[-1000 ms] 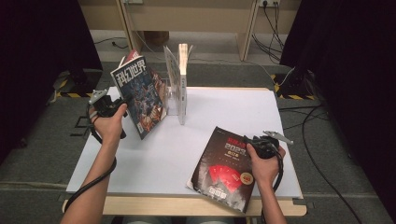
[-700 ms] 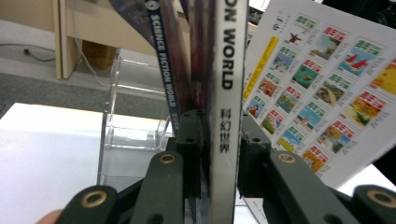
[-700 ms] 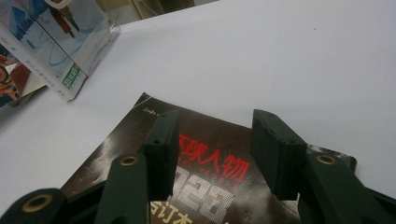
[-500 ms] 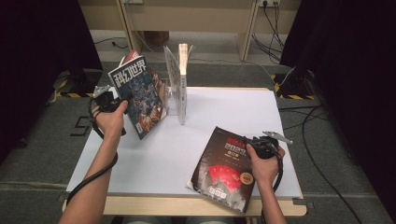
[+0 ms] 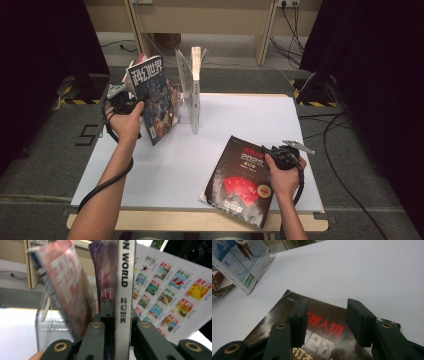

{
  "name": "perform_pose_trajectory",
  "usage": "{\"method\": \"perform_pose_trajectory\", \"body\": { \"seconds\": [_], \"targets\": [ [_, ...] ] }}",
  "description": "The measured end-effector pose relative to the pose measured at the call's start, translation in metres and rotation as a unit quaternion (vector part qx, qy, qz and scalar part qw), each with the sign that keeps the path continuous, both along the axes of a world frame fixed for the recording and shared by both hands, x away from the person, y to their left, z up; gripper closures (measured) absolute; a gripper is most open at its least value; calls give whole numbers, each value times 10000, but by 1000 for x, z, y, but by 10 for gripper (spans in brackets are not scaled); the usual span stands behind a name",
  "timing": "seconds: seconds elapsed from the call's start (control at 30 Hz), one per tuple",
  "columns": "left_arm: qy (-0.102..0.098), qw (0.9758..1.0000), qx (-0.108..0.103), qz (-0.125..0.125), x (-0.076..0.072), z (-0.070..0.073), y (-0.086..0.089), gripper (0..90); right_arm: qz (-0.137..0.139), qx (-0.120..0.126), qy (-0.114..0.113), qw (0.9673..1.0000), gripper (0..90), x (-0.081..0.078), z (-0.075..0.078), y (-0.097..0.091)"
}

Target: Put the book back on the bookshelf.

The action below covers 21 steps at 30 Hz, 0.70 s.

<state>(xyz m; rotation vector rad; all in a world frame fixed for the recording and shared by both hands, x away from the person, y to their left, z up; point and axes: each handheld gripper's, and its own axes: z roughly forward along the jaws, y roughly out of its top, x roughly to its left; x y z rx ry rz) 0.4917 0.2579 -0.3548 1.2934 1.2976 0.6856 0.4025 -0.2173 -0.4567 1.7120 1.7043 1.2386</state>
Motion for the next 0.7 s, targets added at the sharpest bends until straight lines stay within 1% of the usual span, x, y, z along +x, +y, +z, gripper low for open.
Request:
{"method": "perform_pose_trajectory", "body": {
  "seconds": [0.17, 0.27, 0.3, 0.33, 0.4, 0.47, 0.53, 0.6, 0.7],
  "targets": [
    [-191, 9998, 44, 64, 8, 16, -4, 825, -5, -13, -12, 10000, 533, 0, 0, -2],
    [-303, 9994, 77, 131, 15, 24, -6, 825, -14, 18, -13, 10000, 533, 0, 1, -2],
    [-323, 9993, 74, 153, 19, 25, -7, 824, -6, -7, -28, 10000, 533, 0, 1, -3],
    [-341, 9992, 46, 193, 22, 26, -8, 825, -15, 21, -26, 10000, 533, -1, 2, -3],
    [-385, 9989, 8, 285, 31, 25, -9, 824, -14, 10, -58, 10000, 533, -1, 2, -3],
    [-361, 9986, -54, 372, 40, 24, -10, 824, 2, 11, -65, 10000, 534, -1, 3, -2],
    [-371, 9984, 35, 421, 50, 22, -13, 824, 34, -18, -114, 9999, 534, 0, 4, -2],
    [-353, 9983, 75, 449, 56, 19, -16, 823, 45, -17, -105, 9999, 534, -1, 4, -1],
    [-354, 9980, 197, 477, 60, 12, -19, 822, 72, -43, -102, 9999, 534, -1, 3, 0]
  ]
}}
